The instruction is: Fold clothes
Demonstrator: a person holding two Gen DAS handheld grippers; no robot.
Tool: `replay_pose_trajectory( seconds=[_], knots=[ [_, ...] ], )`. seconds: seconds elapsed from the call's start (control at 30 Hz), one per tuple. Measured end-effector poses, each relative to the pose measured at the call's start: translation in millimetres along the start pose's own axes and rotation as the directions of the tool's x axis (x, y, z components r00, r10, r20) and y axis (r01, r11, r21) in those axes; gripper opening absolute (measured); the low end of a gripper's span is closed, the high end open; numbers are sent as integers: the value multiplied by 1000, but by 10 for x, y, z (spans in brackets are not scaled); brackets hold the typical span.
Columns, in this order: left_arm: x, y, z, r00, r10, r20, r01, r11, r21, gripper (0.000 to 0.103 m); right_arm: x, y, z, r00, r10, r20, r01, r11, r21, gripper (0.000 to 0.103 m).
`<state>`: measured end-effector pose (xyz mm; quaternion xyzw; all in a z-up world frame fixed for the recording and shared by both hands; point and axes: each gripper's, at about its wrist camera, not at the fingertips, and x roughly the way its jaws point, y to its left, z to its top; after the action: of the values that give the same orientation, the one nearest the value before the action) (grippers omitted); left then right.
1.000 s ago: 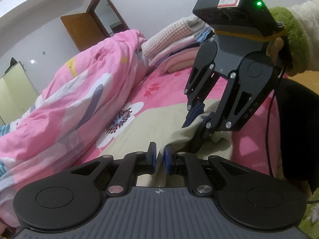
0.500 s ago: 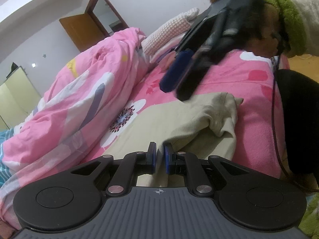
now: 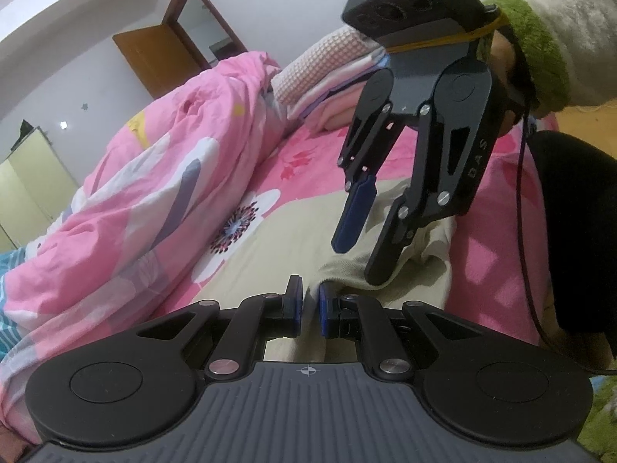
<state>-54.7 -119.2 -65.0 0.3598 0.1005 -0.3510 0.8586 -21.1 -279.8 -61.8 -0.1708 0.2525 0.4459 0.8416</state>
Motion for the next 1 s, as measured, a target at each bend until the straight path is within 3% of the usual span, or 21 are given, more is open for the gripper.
replay_pose_trajectory(
  seconds=[0.07,0.17,0.27,0.37,0.47,0.67,0.73,0.77,1.0],
  knots=[
    [-9,1,-12,1000,-3,-7,3,1000,-1,9,28,9,1,1000,-4,-14,4,1000,-15,28],
    [-56,14,-44,1000,-13,-28,13,1000,-1,14,62,29,-2,999,-15,-31,14,999,-37,21],
    [-140,94,-55,999,-33,-35,32,998,-53,27,55,83,-24,998,-53,-20,52,997,-56,17],
    [-170,224,-34,997,-78,-19,74,987,-143,33,34,202,-48,993,-114,0,114,988,-103,16],
    [-67,265,6,996,-81,-27,75,984,-160,37,41,385,-75,980,-197,25,198,963,-183,16],
    [259,136,30,995,-73,-70,67,994,-87,36,92,651,-114,951,-307,46,306,902,-305,15],
    [298,114,21,995,-73,-67,68,994,-80,24,99,701,-128,943,-328,47,326,891,-316,15],
    [298,107,17,995,-75,-64,70,994,-83,17,101,715,-132,941,-336,45,332,888,-318,15],
    [193,-13,-25,998,-44,-43,43,999,-21,10,80,655,-144,936,-352,27,348,907,-237,16]
  ],
)
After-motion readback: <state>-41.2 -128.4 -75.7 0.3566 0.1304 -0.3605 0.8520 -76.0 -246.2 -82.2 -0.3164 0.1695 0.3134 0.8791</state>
